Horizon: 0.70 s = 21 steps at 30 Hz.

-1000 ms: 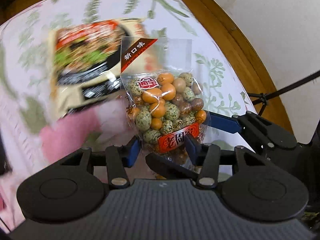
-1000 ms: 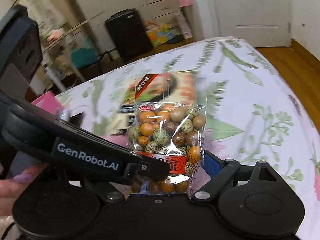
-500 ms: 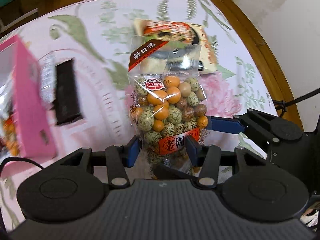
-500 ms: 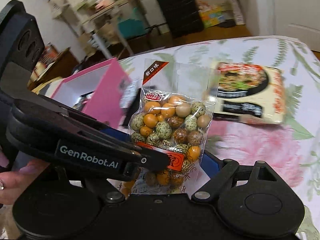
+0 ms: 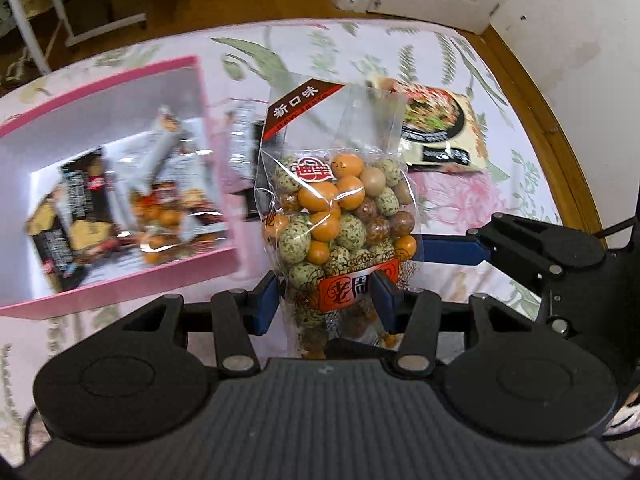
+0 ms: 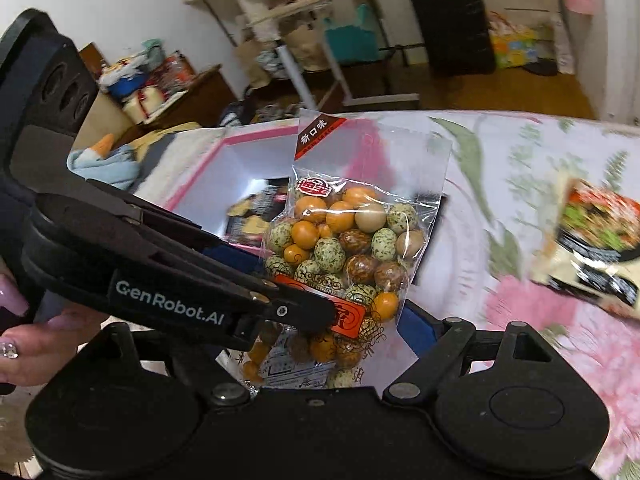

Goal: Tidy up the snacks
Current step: 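Carry the peanut bag into the pink box and open the left gripper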

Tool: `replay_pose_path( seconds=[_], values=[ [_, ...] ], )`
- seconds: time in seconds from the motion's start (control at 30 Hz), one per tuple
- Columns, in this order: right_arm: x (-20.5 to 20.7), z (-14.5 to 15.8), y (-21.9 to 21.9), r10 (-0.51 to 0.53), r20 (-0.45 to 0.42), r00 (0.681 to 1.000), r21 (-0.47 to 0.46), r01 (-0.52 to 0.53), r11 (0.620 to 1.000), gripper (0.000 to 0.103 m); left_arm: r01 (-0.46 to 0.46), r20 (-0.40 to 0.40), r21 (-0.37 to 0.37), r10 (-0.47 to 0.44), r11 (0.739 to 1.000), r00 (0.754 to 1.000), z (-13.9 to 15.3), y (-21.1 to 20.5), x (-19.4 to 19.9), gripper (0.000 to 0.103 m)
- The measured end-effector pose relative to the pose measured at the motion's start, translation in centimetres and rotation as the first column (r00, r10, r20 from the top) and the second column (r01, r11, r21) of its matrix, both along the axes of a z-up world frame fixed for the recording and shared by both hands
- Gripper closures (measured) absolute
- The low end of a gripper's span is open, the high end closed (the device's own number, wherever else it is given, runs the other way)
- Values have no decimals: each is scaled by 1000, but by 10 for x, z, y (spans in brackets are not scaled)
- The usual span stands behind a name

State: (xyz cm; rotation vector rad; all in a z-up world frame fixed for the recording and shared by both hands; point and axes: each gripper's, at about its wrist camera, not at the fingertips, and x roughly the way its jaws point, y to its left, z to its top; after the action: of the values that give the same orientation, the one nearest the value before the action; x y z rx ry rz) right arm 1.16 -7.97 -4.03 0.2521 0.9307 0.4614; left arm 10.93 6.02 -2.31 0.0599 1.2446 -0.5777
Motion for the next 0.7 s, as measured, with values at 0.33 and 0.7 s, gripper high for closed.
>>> replay_pose_path(
  seconds=[0.33,0.7],
  values=[
    [78,15,77,145,-23,989,80,-143,987,25,-170,27,-25,170,985,985,21,112,51,54],
    [171,-32,139,143,-181,973,220,-102,970,39,-237,43,148,233,960,971,-18,161,142,51]
  ],
)
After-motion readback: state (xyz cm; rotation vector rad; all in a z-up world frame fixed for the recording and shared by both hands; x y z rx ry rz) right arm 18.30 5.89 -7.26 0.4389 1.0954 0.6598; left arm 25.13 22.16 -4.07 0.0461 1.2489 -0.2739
